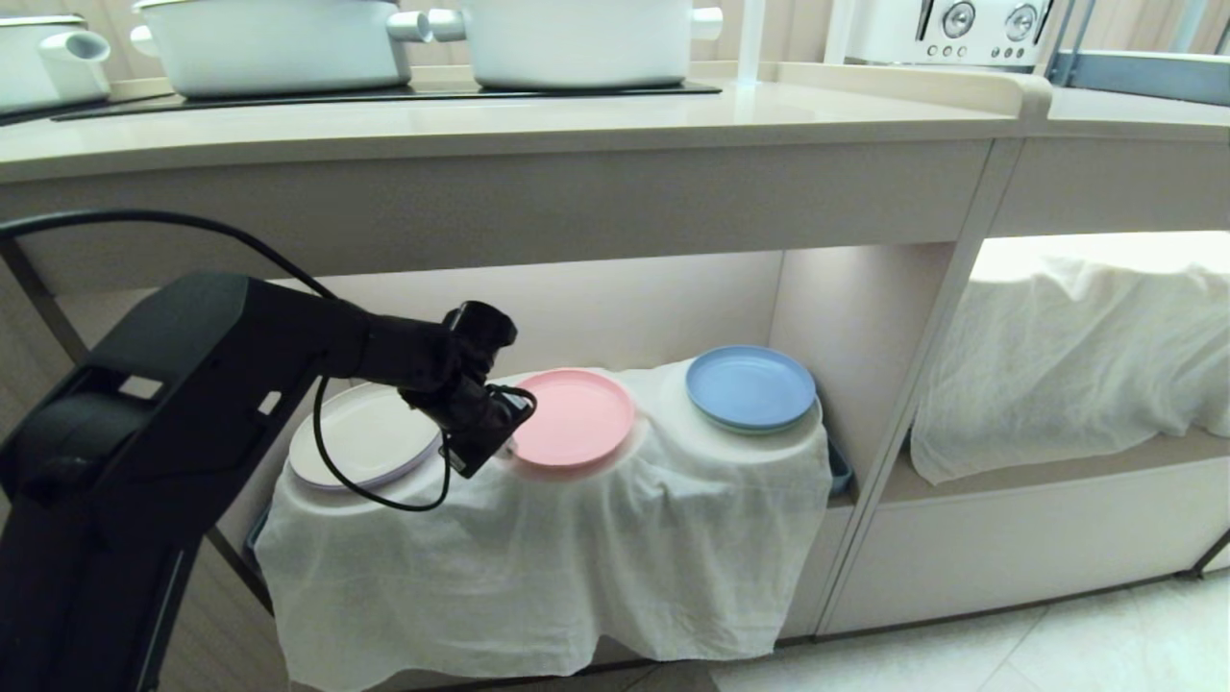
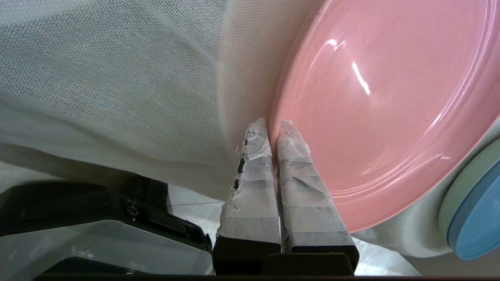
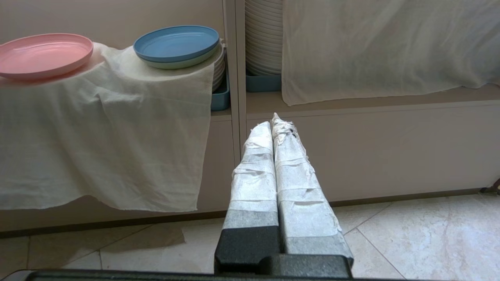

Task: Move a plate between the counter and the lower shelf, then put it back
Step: Put the plate in the cupboard

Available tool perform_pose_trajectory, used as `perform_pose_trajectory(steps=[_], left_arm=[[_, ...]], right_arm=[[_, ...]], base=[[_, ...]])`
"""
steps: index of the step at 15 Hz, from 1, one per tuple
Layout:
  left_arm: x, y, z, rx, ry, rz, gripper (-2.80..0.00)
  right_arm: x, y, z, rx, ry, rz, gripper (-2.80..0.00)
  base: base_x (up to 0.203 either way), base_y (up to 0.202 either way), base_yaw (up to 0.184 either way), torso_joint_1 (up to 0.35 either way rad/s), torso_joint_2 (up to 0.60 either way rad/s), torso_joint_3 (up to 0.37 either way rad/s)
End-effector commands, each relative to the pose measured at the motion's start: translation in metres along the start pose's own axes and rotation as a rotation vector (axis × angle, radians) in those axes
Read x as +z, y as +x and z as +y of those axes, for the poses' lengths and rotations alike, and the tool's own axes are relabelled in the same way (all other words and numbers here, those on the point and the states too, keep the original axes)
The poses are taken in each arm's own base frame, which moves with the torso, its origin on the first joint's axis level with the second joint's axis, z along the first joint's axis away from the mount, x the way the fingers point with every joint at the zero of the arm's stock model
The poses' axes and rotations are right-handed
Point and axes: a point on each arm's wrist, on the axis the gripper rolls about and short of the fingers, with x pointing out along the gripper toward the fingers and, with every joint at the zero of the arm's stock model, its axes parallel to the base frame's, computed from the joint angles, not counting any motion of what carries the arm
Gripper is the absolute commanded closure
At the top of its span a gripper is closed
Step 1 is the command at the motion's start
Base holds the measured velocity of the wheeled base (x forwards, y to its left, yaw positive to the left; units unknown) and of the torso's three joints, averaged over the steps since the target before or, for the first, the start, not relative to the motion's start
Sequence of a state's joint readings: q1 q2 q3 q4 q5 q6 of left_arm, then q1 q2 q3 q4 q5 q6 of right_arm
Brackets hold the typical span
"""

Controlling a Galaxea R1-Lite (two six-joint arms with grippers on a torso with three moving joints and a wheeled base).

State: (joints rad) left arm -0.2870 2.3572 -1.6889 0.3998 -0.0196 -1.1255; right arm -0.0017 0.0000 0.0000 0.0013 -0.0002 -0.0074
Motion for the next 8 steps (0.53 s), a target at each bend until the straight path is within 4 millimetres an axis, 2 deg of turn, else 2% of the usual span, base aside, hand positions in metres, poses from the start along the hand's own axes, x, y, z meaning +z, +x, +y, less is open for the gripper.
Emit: perform_pose_trajectory(steps=[1,8], left_arm=[[0.0000,0.0007,0.0002,0.002,-0.007,0.001,0.00],[-0.0008,0.0028,0.0021,0.013,-0.006,0.003,0.00]], right_arm=[[0.0000,0.0000,0.0000,0.000,0.000,0.000,0.00],[0.0000,0.0000,0.0000,0.000,0.000,0.000,0.00]], base=[[0.000,0.000,0.000,0.000,0.00,0.000],[0.000,0.000,0.000,0.000,0.00,0.000]])
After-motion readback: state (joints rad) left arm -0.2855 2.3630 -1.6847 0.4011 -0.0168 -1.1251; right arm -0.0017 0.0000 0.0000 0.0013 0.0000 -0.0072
